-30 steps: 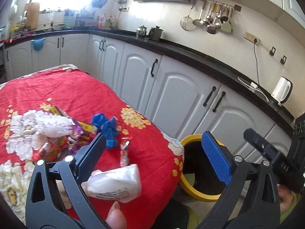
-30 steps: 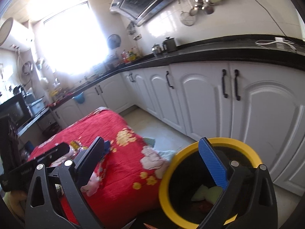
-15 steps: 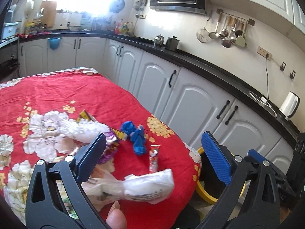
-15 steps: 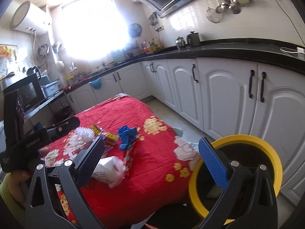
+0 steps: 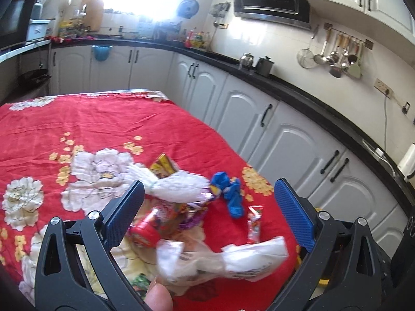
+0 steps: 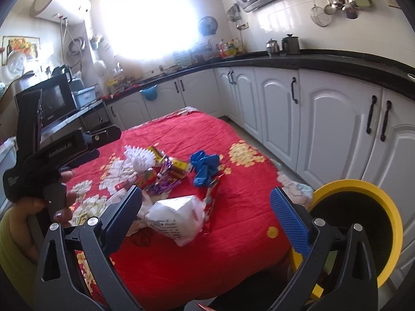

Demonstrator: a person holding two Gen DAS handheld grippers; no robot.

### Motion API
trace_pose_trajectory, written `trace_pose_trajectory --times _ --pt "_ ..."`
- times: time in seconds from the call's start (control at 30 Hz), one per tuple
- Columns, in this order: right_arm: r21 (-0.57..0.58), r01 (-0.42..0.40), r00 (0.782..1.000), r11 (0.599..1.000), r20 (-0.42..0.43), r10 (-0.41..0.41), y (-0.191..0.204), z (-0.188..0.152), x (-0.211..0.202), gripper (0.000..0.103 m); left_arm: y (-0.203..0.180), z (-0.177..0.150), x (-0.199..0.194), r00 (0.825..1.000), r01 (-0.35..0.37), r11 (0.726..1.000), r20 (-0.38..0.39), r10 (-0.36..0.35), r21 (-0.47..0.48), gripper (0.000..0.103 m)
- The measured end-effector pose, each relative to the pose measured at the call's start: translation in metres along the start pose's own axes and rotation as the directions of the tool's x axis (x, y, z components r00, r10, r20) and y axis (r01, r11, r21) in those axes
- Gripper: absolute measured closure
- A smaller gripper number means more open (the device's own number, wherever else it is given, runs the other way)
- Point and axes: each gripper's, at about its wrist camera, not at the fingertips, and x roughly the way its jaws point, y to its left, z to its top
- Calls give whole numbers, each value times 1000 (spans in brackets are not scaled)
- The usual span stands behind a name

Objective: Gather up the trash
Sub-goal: 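Move both tools back toward the trash on the table, then grasp the white plastic bag with the right tool while the left tool grasps the white foam net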

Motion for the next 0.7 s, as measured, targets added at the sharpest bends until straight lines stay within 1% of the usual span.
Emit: trace_pose_trajectory --times 0.2,0.37,0.53,0.7 --pt "-44 -23 999 999 -46 21 17 -8 23 7 18 0 13 998 -49 999 -34 49 4 11" --pt "-63 -35 996 997 -88 29 25 -14 42 7 26 -2 28 994 -65 998 -83 67 25 11" --pt "-74 -43 992 996 -118 34 27 -19 58 7 25 0 44 987 -82 993 -133 93 89 11" --pt "-63 -52 989 997 -143 43 23 -19 72 7 20 2 57 984 -66 987 -157 88 145 11"
